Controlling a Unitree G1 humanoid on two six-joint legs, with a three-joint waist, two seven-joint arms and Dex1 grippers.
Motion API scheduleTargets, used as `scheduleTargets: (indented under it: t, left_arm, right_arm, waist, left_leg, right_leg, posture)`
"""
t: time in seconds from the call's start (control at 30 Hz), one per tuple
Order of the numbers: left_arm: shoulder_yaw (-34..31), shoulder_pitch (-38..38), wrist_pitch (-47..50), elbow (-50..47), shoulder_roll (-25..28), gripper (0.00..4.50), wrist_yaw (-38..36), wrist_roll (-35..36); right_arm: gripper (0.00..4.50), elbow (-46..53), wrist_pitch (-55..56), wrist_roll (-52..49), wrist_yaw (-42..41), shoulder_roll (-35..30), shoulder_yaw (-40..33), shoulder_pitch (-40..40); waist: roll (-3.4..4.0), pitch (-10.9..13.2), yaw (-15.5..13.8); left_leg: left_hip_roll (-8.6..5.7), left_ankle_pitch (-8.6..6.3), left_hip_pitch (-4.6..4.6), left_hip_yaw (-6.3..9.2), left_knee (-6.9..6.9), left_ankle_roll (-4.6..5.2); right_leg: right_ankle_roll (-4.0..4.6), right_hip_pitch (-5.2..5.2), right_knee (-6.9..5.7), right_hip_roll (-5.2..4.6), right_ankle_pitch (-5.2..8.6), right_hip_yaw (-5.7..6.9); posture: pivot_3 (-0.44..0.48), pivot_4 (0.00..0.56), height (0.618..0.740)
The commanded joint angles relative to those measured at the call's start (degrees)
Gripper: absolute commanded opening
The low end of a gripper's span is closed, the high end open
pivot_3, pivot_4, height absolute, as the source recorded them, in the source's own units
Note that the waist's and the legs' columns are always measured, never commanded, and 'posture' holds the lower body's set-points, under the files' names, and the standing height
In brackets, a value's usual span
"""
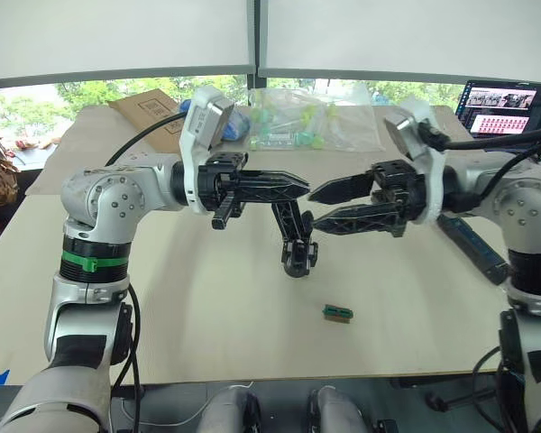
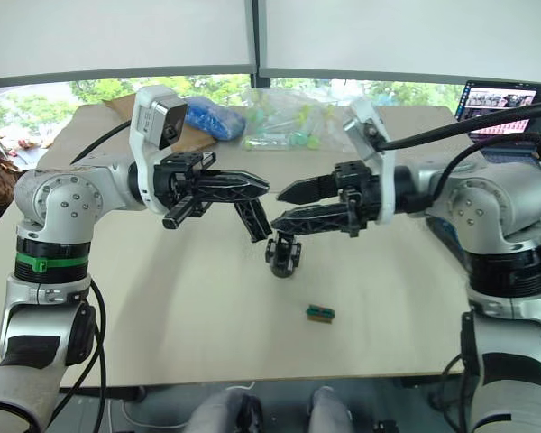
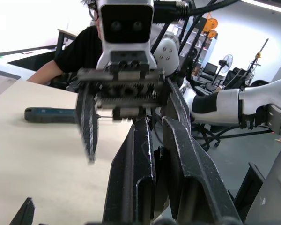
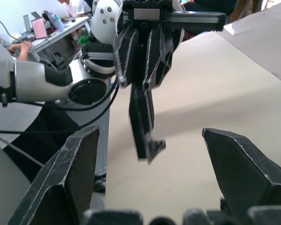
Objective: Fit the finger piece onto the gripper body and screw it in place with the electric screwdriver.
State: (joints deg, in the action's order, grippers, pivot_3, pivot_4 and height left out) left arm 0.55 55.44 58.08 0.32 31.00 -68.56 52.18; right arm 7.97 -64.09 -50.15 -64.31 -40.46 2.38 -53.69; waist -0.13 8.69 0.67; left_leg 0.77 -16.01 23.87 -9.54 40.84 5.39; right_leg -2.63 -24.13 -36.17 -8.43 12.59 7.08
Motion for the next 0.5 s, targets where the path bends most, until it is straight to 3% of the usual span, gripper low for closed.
scheduleTargets:
  t: [0.03, 0.23, 0.5]
  left_arm:
    - [-0.4, 1.21, -0.36, -1.53, -0.13, 0.0, -0.6, 0.46]
    - [-0.17, 1.7, -0.9, -0.68, -0.35, 0.0, -0.72, -0.2]
    - [0.3, 1.68, -2.23, -0.41, -1.07, 0.0, -0.68, -1.53]
  right_arm:
    - [3.37, 1.29, 0.73, -0.16, 1.49, 1.0, -0.9, -2.26]
    - [1.41, 2.47, 3.01, 2.01, 0.21, 1.24, 1.49, -2.81]
    - [1.41, 1.94, 4.21, 3.69, 0.27, 2.57, 2.67, -3.86]
  waist:
    - [0.0, 0.0, 0.01]
    - [0.0, 0.0, 0.05]
    - [0.0, 0.0, 0.07]
  left_leg:
    - [0.0, 0.0, 0.0, 0.0, -0.01, 0.0]
    - [0.0, 0.0, 0.0, 0.0, -0.01, 0.0]
    - [-0.01, 0.0, 0.0, -0.01, -0.01, 0.0]
  right_leg:
    - [0.0, 0.0, 0.0, 0.0, 0.0, 0.0]
    - [0.0, 0.0, 0.0, 0.01, 0.0, 0.0]
    - [0.0, -0.01, -0.01, 0.01, 0.0, 0.01]
  posture:
    - [0.0, 0.15, 0.732]
    - [0.0, 0.15, 0.732]
    - [0.0, 0.15, 0.732]
